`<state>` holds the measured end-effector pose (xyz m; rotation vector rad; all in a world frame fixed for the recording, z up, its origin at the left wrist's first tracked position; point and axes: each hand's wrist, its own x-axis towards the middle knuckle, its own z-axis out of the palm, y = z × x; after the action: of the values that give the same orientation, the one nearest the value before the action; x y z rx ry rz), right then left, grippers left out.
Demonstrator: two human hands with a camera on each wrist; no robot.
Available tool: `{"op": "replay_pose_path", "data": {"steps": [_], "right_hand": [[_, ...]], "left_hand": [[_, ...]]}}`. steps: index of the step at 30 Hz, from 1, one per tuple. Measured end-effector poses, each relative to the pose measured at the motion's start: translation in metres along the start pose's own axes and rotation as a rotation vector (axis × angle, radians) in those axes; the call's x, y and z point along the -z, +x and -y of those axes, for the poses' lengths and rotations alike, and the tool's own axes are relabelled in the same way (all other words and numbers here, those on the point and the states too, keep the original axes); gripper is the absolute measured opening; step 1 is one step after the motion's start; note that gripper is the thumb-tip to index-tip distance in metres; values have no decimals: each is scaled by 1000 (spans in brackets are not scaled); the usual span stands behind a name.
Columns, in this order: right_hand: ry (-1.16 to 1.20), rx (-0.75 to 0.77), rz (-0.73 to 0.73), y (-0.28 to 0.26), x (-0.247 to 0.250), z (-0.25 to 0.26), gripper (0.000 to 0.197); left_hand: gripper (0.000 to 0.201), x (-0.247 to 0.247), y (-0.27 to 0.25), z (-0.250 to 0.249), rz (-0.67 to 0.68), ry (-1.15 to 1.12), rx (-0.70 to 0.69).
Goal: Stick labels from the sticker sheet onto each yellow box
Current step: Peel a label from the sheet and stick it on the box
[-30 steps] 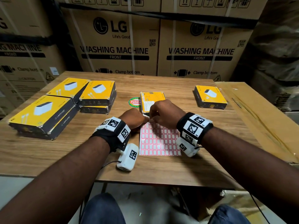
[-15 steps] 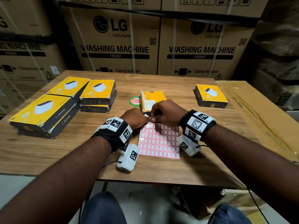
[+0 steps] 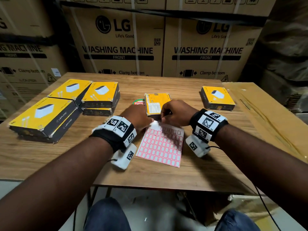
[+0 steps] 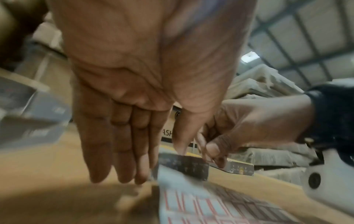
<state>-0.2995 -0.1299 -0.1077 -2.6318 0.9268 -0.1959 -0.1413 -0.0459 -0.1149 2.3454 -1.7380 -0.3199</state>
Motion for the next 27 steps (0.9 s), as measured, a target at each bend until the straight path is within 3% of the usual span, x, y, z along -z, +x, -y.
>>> {"op": "replay_pose_path", "data": {"steps": [5,10,14,20,27], "right_hand": [[-91,-35,42,8,13,0,15],[-178,-33,-16,18,20,3,10],[-157,-45,9,23,17,1,16],[-21,-103,24,22,10,-2,26],[-64,-82,-2,25,5,-1,27]], "left_hand": [[26,19,16,-2,-146,171,-94],[45,12,37,-6,-72,173,-209],[33,2,47,-5,-18,211,-205],[46,0,54,-1,-56,156,-181],[45,0,54,-9,-68,138,-149]]}}
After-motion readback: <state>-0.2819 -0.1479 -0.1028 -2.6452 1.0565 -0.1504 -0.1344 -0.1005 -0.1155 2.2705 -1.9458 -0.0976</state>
